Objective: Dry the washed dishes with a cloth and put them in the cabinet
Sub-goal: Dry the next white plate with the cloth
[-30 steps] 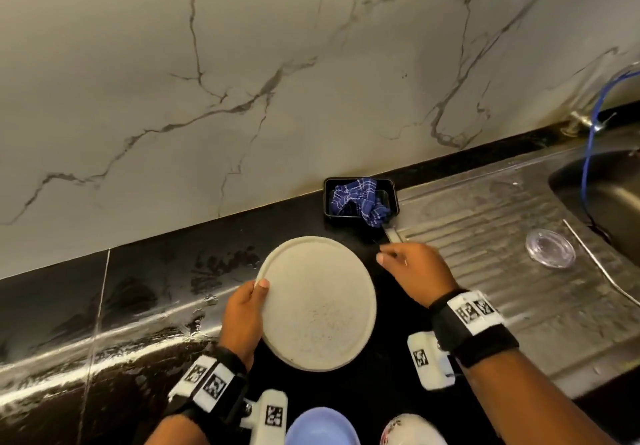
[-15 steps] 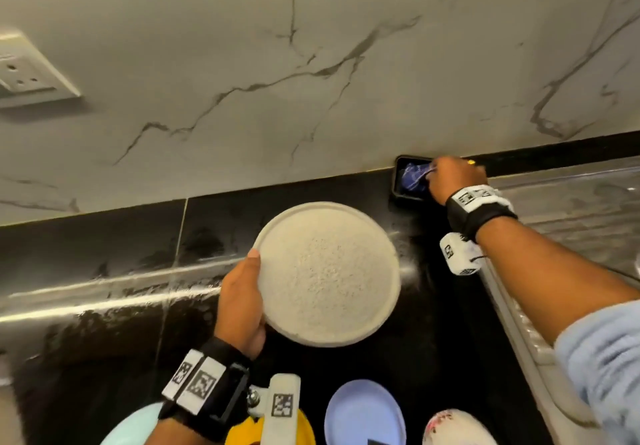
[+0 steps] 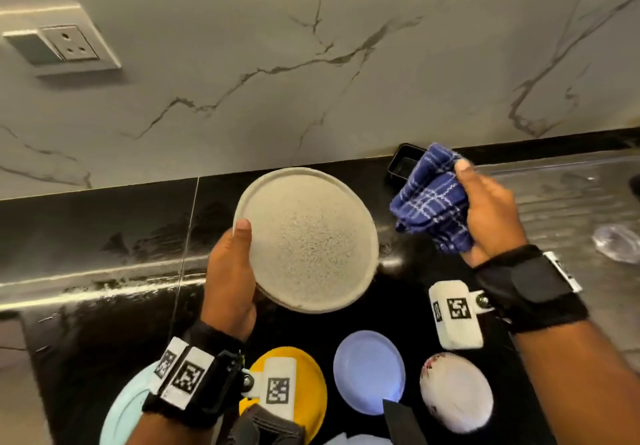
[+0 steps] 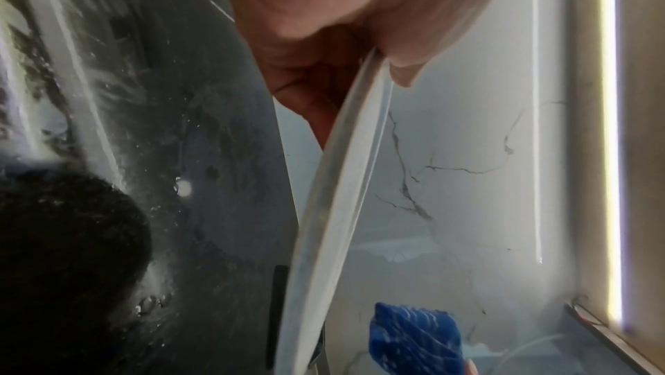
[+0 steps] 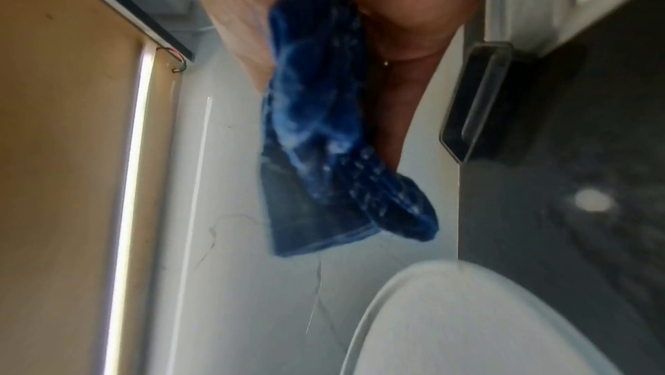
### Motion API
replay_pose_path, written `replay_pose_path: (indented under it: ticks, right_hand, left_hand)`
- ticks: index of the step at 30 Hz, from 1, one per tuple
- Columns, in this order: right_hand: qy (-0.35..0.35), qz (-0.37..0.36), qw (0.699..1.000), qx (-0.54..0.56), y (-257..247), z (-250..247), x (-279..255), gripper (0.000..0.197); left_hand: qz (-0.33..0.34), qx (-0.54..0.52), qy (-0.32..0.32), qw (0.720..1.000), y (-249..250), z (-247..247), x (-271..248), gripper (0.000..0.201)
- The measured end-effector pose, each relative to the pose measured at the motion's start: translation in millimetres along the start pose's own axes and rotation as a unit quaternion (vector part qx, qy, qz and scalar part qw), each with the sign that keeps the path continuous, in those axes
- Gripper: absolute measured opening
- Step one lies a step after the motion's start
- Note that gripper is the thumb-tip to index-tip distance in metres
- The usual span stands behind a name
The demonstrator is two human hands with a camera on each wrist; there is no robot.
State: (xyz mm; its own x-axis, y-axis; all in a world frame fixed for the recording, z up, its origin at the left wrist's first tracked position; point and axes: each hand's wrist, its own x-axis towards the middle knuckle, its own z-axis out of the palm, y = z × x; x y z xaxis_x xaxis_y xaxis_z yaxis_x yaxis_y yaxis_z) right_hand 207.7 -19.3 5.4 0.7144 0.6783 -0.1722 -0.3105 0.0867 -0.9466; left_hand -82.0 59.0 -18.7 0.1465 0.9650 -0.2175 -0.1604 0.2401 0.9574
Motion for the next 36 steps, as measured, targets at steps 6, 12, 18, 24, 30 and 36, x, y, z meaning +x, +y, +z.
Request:
replay_pose_path:
  ticks: [6,12,18,24,30,36]
  right_hand:
    - [-0.047,-0.051,0.985,-0.158,13.6,44.8,-56.1,0.019]
    - [-0.08,-0.254,0.861,-0.434,21.6,127.9,-101.0,0.021]
    - [-0.266,-0.387,0.782,-0.411,44.0,176.6,-166.4,0.042]
    - [-0.331,-0.501,0.594,-0.535,55.2,174.5,-180.8,0.056]
    - [-0.191,-0.387,0.764,-0.479,36.6,186.0,-164.7,0.059]
    - [-0.141,-0.283,0.846,-0.429,30.8,171.4,-148.0,0.059]
  left_hand:
    - [0.025,-0.01,-0.034,0.999,10.4,-33.1,-20.6,0.037]
    - [0.143,0.057,-0.07,0.986,25.1,-53.1,-35.1,0.03]
    - [0.189,0.051,-0.086,0.977,48.8,-84.6,-27.2,0.067]
    - [0.167,-0.003,-0.136,0.977,60.4,-103.5,-28.2,0.074]
    - [0.261,0.062,-0.123,0.956,69.0,-103.2,-26.3,0.035]
    - [0.281,0.092,-0.09,0.951,70.5,-92.8,-30.0,0.036]
